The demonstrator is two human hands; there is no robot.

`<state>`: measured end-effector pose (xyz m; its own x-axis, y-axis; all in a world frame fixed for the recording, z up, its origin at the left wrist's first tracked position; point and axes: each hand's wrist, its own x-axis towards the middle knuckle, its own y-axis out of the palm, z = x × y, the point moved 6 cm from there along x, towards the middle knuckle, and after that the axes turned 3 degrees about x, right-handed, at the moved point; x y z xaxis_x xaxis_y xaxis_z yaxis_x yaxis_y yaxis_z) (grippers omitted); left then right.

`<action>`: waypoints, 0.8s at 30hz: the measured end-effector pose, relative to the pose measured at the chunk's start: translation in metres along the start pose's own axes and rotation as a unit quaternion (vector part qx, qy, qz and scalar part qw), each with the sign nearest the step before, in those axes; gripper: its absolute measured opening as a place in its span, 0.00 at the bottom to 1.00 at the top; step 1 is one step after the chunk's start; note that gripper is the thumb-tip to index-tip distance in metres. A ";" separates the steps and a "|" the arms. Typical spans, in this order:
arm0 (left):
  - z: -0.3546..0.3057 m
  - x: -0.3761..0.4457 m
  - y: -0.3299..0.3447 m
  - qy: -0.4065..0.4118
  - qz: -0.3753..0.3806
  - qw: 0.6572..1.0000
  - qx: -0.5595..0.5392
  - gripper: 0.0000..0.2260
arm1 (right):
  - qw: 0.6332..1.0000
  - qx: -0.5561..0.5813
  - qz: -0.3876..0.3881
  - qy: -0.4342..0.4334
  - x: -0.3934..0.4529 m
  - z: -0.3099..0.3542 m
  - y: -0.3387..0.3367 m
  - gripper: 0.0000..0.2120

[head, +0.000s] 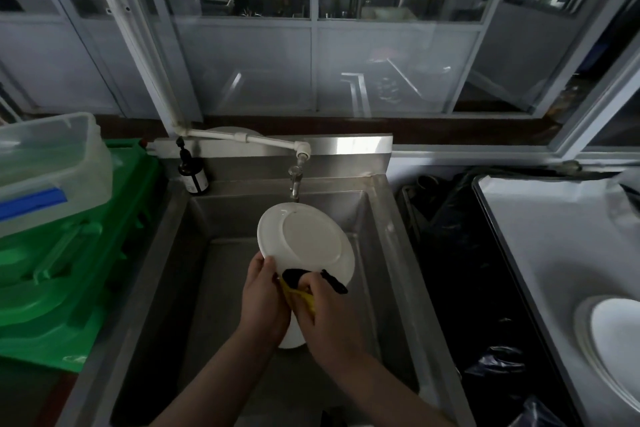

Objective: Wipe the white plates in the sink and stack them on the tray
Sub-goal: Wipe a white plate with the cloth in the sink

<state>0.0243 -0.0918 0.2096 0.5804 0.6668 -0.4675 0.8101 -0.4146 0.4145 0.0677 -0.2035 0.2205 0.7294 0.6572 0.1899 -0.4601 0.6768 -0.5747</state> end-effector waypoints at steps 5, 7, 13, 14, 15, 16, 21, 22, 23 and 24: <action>0.004 0.002 0.005 0.002 0.001 1.000 -0.015 0.10 | 1.000 0.027 -0.011 0.011 -0.004 -0.021 -0.024 0.05; 0.005 0.005 0.003 0.009 -0.007 1.000 -0.016 0.10 | 0.999 0.027 -0.027 0.035 -0.003 -0.036 -0.037 0.03; 0.005 0.009 0.000 0.022 -0.044 0.999 -0.015 0.08 | 0.992 0.021 -0.040 0.117 -0.004 -0.081 -0.080 0.06; 0.006 0.010 0.001 0.017 -0.050 0.998 -0.016 0.07 | 0.991 0.018 -0.044 0.128 -0.004 -0.089 -0.088 0.07; 0.007 0.011 0.001 0.012 -0.055 0.998 -0.017 0.07 | 0.989 0.016 -0.051 0.135 -0.004 -0.100 -0.095 0.08; 0.008 0.012 0.001 0.009 -0.056 0.998 -0.017 0.07 | 0.988 0.017 -0.059 0.141 -0.003 -0.110 -0.102 0.08; 0.016 0.013 0.010 0.008 -0.040 0.999 0.003 0.10 | 0.984 0.011 -0.061 0.169 0.001 -0.152 -0.133 0.10; 0.018 0.013 0.010 0.005 -0.039 0.999 0.009 0.11 | 0.983 0.004 -0.058 0.174 0.002 -0.158 -0.139 0.09; 0.021 0.014 0.010 0.002 -0.039 0.999 0.014 0.11 | 0.982 -0.005 -0.056 0.180 0.002 -0.165 -0.143 0.10; 0.024 0.014 0.011 -0.002 -0.038 0.999 0.021 0.12 | 0.981 -0.016 -0.054 0.187 0.002 -0.172 -0.148 0.10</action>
<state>0.0433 -0.1023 0.1887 0.5165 0.6958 -0.4991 0.8551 -0.3879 0.3441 0.2246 -0.3594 0.1693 0.9103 0.4108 -0.0505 -0.3582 0.7207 -0.5935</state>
